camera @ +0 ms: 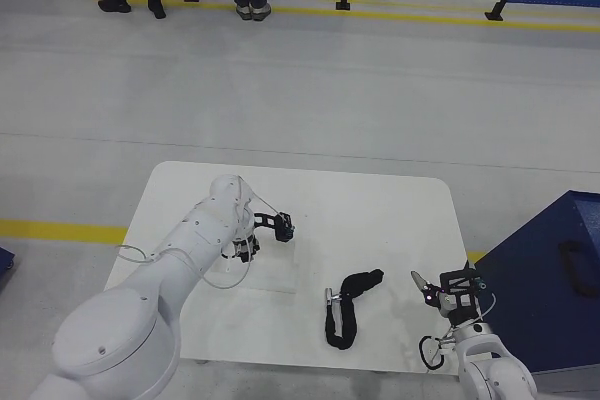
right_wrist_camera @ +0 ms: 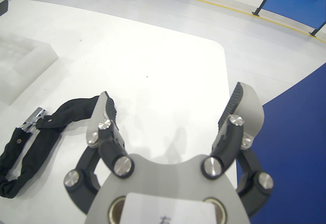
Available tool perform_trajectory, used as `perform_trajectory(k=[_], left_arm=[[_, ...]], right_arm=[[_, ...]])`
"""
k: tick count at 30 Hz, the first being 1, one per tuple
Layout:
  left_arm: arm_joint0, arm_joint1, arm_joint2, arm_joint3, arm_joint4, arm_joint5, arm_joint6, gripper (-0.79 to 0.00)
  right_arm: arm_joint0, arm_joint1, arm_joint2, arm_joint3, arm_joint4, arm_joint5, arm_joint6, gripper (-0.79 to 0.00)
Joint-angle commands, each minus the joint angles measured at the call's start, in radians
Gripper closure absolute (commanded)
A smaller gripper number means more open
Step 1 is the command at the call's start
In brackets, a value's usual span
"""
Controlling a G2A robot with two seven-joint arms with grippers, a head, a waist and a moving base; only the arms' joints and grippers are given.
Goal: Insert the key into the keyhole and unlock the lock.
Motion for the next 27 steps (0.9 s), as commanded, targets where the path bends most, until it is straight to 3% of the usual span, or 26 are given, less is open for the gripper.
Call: perform_trajectory(k=[1, 7, 19, 27], left_arm=[[-0.001, -0.005, 0.000, 0.006, -0.002, 0.000, 0.000, -0.080], [-0.003, -0.016, -0.002, 0.018, -0.012, 0.000, 0.001, 0.000], [-0.017, -0.031, -0.003, 0.047, 0.002, 0.000, 0.001, 0.000], [-0.046, -0.020, -0.024, 0.046, -0.037, 0.000, 0.050, 0.000]], right_arm=[[0.000, 0.000, 0.000, 0.000, 0.000, 0.000, 0.000, -0.785], [0.000, 0.000, 0.000, 0.000, 0.000, 0.000, 0.000, -0.785], [0.000, 0.000, 0.000, 0.000, 0.000, 0.000, 0.000, -0.785], [0.000, 0.000, 0.000, 0.000, 0.000, 0.000, 0.000, -0.785]])
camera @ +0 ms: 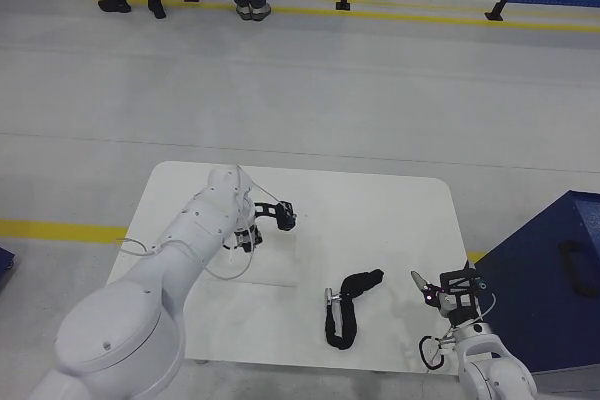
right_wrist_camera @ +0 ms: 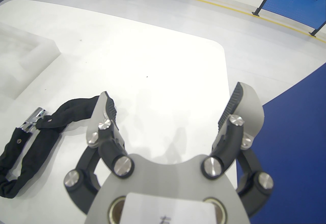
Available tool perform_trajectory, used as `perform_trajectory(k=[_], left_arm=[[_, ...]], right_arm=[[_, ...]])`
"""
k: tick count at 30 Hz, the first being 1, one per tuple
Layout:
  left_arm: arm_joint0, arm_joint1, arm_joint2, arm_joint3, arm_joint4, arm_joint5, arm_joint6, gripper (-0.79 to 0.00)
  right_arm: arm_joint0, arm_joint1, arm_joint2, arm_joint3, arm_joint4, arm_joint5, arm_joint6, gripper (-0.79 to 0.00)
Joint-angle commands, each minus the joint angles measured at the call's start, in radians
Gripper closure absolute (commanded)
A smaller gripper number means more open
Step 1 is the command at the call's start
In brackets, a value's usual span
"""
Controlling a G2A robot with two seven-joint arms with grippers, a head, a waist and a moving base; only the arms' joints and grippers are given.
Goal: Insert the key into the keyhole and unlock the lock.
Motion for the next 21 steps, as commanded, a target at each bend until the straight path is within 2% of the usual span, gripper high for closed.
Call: perform_trajectory(k=[1, 6, 12, 16, 18, 21], left_arm=[[-0.005, 0.008, -0.005, -0.001, -0.017, 0.000, 0.019, 0.000], [-0.006, 0.033, -0.024, 0.009, -0.077, 0.000, 0.064, 0.000], [-0.011, 0.081, -0.020, -0.003, -0.112, 0.000, 0.070, 0.000], [-0.007, 0.097, -0.005, -0.028, -0.084, 0.000, 0.062, 0.000], [-0.001, 0.103, 0.021, -0.050, -0.019, 0.000, 0.016, 0.000], [0.001, 0.109, 0.004, -0.064, -0.053, 0.000, 0.067, 0.000]], right_arm=[[0.000, 0.000, 0.000, 0.000, 0.000, 0.000, 0.000, -0.785], [0.000, 0.000, 0.000, 0.000, 0.000, 0.000, 0.000, -0.785], [0.000, 0.000, 0.000, 0.000, 0.000, 0.000, 0.000, -0.785], [0.000, 0.000, 0.000, 0.000, 0.000, 0.000, 0.000, -0.785], [0.000, 0.000, 0.000, 0.000, 0.000, 0.000, 0.000, -0.785], [0.000, 0.000, 0.000, 0.000, 0.000, 0.000, 0.000, -0.785]])
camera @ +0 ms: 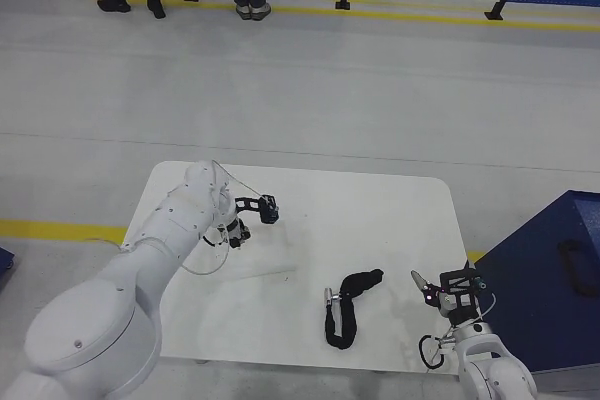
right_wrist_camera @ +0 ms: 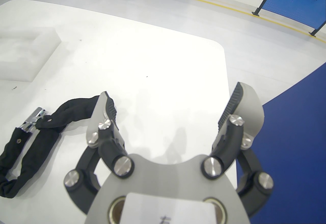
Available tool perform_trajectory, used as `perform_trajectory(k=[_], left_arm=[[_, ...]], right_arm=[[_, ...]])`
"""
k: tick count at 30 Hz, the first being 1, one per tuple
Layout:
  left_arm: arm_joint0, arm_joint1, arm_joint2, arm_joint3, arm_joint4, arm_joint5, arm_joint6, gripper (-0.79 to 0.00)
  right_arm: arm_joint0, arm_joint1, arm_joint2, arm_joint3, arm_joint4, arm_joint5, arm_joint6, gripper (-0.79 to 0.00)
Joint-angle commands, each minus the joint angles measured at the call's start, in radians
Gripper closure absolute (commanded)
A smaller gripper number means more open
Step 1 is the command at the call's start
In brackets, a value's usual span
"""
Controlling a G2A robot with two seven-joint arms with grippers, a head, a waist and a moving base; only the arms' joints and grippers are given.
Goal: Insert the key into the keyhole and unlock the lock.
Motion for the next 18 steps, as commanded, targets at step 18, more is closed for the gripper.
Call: perform_trajectory(k=[18], left_arm=[[0.016, 0.273, 0.010, -0.336, 0.046, 0.000, 0.835, 0.000]], right_arm=[[0.000, 0.000, 0.000, 0.000, 0.000, 0.000, 0.000, -0.785]])
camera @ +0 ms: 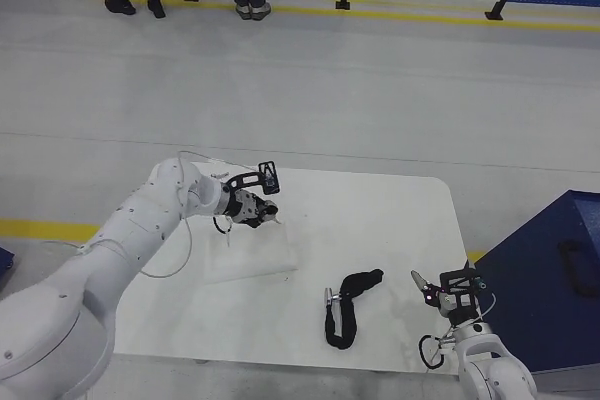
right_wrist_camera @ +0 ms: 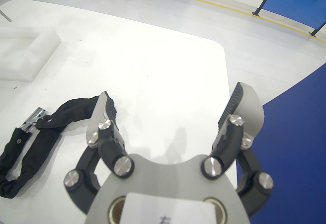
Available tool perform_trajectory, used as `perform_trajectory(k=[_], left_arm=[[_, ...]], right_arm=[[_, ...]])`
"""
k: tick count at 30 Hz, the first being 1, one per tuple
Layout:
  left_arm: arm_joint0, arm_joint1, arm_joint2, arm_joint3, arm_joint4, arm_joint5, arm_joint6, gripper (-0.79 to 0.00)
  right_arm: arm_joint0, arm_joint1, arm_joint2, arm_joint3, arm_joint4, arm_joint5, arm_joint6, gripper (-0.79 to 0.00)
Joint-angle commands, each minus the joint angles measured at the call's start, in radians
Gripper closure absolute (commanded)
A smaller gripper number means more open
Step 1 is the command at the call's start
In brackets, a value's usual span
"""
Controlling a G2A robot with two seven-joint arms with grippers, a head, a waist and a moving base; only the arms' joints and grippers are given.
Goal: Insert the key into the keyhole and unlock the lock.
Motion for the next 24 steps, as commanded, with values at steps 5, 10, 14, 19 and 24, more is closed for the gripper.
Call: perform_trajectory(k=[5, 10, 14, 19, 24], left_arm=[[0.039, 0.175, -0.008, -0.203, 0.205, 0.000, 0.395, 0.000], [0.063, 0.257, -0.030, -0.294, 0.301, 0.000, 0.494, 0.000], [0.063, 0.257, -0.030, -0.294, 0.301, 0.000, 0.494, 0.000], [0.063, 0.257, -0.030, -0.294, 0.301, 0.000, 0.494, 0.000], [0.063, 0.257, -0.030, -0.294, 0.301, 0.000, 0.494, 0.000]], right_arm=[[0.000, 0.000, 0.000, 0.000, 0.000, 0.000, 0.000, -0.785], [0.000, 0.000, 0.000, 0.000, 0.000, 0.000, 0.000, -0.785], [0.000, 0.000, 0.000, 0.000, 0.000, 0.000, 0.000, -0.785], [0.000, 0.000, 0.000, 0.000, 0.000, 0.000, 0.000, -0.785], [0.006, -0.003, 0.001, -0.023, 0.013, 0.025, -0.049, -0.785]])
